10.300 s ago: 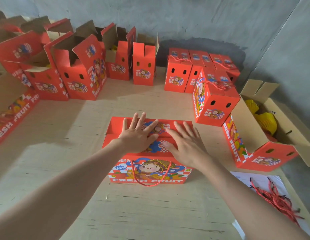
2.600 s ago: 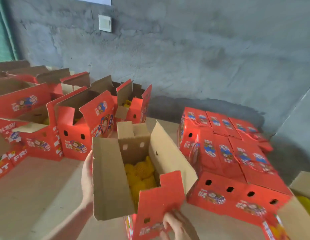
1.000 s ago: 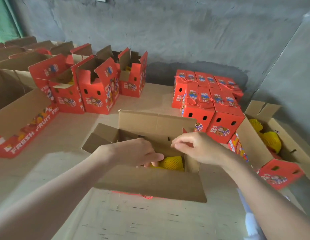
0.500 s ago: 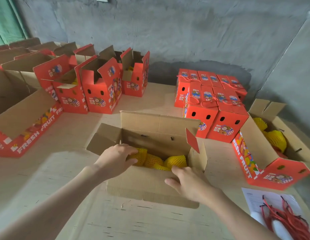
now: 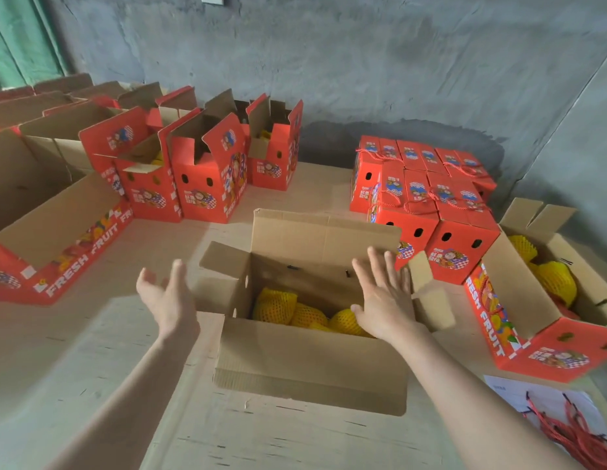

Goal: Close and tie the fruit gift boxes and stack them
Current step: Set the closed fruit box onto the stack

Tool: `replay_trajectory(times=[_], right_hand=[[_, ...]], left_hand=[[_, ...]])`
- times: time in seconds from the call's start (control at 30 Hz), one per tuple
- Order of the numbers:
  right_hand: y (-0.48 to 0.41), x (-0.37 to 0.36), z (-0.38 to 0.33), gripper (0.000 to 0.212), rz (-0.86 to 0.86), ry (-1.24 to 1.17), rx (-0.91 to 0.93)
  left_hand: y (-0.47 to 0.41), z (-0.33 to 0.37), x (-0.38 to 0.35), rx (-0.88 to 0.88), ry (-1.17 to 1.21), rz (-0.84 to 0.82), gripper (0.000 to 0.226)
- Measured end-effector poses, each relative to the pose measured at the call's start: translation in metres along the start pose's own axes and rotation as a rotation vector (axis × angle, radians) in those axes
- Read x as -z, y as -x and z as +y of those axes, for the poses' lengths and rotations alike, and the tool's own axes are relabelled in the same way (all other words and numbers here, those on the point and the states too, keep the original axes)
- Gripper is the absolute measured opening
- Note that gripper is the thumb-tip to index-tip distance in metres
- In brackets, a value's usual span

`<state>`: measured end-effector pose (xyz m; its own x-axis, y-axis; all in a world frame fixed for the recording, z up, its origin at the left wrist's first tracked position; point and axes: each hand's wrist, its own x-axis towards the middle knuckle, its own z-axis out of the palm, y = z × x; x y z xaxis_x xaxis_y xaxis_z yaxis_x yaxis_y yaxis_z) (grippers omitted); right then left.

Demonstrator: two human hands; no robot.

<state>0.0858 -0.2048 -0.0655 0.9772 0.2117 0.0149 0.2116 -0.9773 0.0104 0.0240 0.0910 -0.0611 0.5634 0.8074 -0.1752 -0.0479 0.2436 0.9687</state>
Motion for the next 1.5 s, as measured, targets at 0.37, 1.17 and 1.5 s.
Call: replay_trajectory(times=[0.37, 1.17, 1.5], right_hand=[[-0.012, -0.001, 0.001, 0.095, -0.17, -0.048, -0.03], [-0.025, 0.029, 0.036, 0.063, -0.251, -0.394, 0.003], [0.016, 0.027, 0.12, 0.033, 0.003, -1.161, -0.46]], left_hand=[[-0.007, 0.006, -0.008, 0.576, 0.507, -0.288, 0.033], [-0.014, -0.022, -0.071, -0.837, -1.628, -1.016, 0.061], [-0.007, -0.033, -0.07, -0.882, -1.707, -0.909, 0.064]])
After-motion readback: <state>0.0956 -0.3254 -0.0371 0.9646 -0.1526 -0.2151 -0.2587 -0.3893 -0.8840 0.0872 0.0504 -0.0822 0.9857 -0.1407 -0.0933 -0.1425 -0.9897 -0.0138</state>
